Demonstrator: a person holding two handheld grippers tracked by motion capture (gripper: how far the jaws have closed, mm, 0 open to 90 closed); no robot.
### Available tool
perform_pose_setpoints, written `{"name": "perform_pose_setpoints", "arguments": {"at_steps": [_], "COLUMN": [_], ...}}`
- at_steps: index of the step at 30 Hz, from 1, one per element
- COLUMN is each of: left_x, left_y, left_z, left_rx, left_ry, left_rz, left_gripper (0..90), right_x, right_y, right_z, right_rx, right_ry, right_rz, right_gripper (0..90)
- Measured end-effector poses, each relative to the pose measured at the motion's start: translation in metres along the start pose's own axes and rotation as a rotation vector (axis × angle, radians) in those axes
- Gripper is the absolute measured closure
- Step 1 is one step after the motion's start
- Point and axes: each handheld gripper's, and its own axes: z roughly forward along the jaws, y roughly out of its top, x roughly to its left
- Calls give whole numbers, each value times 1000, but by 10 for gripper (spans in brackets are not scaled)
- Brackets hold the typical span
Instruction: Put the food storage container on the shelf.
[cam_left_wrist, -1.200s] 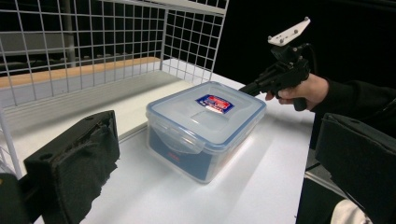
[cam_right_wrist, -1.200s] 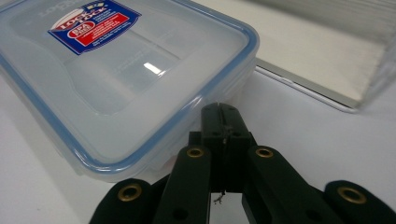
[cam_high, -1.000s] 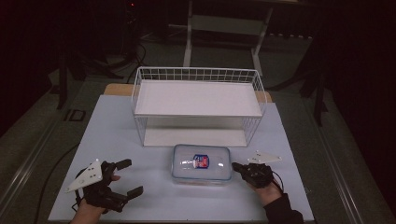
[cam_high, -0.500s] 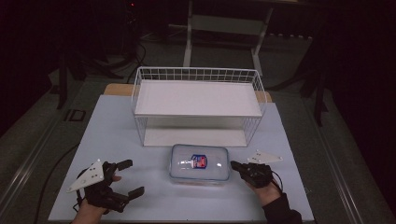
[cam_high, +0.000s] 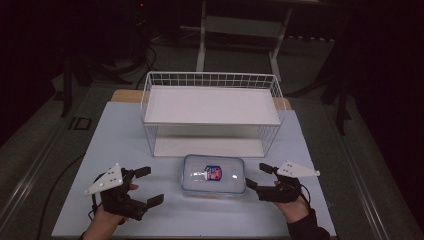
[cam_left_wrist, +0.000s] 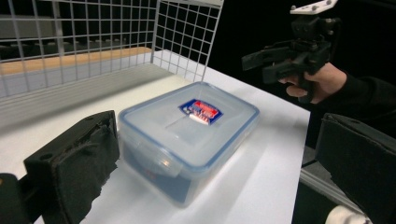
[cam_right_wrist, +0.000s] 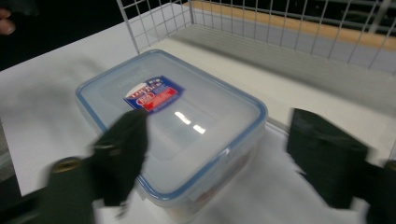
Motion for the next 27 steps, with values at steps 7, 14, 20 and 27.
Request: {"name": "perform_pose_setpoints", "arguments": {"at_steps": [7, 14, 20, 27], "left_x": [11, 30, 50, 66], "left_y": [20, 17, 10, -5], "left_z": [35, 58, 75, 92], "left_rx": [108, 193, 265, 348], "left_ry": [24, 36, 14, -26], "left_rz": [-81, -249, -428, -628], "left_gripper": [0, 0, 0, 30], "right_x": [4, 1, -10, -15], "right_y": [10, 12, 8, 6], "right_z": [-3, -1, 8, 16], "right_rx": [-16, -5, 75, 110], "right_ry": [8, -25, -1, 6], "right_rz": [-13, -33, 104, 181], "right_gripper": [161, 164, 135, 101]}}
